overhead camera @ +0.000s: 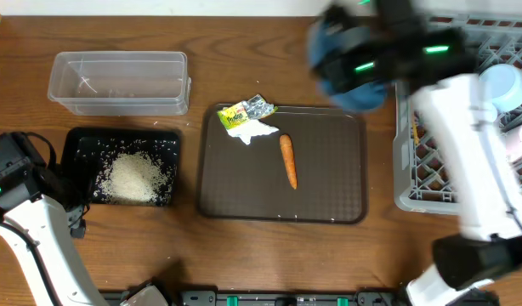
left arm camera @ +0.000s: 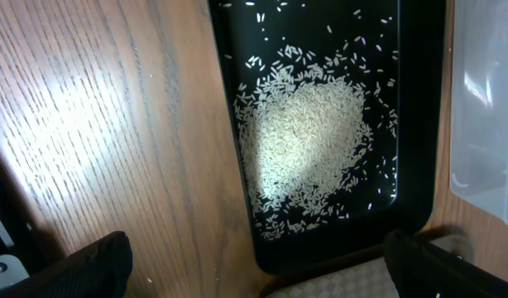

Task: Sort waste into correct bins and load items into the dishwasher rack
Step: 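Carry the blue bowl with the right gripper into the dish rack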

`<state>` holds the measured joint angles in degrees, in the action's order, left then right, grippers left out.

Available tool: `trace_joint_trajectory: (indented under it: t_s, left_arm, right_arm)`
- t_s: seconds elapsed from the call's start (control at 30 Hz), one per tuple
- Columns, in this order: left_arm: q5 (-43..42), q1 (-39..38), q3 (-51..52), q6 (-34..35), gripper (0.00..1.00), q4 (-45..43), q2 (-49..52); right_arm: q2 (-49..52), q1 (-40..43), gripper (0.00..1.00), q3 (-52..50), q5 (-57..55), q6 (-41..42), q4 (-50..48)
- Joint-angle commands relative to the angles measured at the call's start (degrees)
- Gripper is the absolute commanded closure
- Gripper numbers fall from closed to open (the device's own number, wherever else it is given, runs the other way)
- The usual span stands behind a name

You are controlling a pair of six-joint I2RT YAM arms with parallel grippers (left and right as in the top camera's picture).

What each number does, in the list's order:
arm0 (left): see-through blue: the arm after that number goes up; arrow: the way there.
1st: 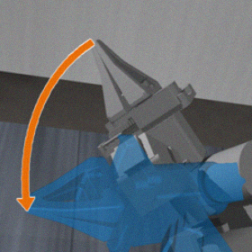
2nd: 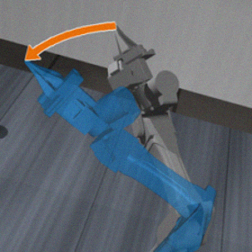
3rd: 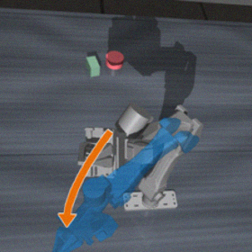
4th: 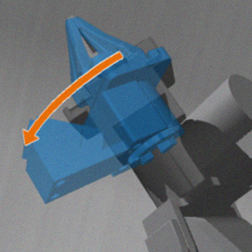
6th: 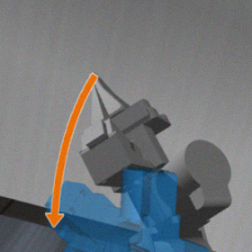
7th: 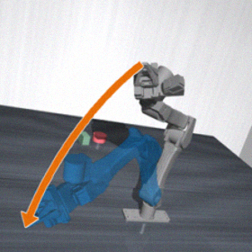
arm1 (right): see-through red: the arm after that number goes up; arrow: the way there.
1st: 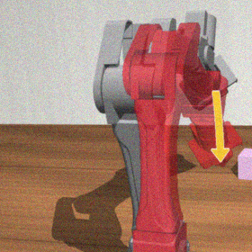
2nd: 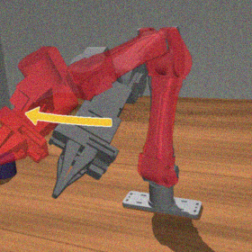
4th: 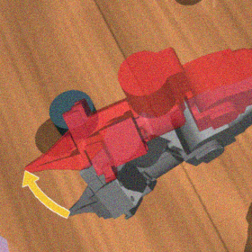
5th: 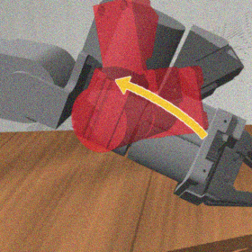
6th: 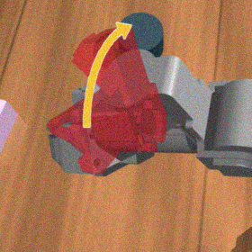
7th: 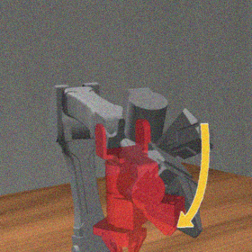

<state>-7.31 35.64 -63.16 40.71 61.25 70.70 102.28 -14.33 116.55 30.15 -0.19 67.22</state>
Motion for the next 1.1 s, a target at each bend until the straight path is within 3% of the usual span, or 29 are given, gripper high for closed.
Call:
trace_joint_trajectory:
  t_s: [0.0,0.2,0.33,0.57,1.07]
  left_arm:
    - [0.50,0.35,-0.83,0.52,0.00,0.20,-0.61]
    - [0.48,0.35,-0.83,0.52,0.00,0.20,-0.61]
    - [0.50,0.35,-0.83,0.52,0.00,0.17,-0.61]
    - [0.50,0.35,-0.83,0.52,0.00,0.17,-0.61]
    - [0.50,0.35,-0.83,0.52,0.00,0.20,-0.61]
  right_arm:
    - [-1.51,10.82,0.99,0.94,18.47,-6.54,-0.85]
    - [1.25,26.75,0.99,-1.38,34.38,-9.77,-3.61]
    - [3.50,32.44,0.99,-2.54,40.48,-9.79,-1.66]
    - [3.87,35.95,0.99,-7.56,40.59,-11.08,3.15]
    - [3.87,45.44,0.99,-12.74,49.22,-11.08,-3.80]
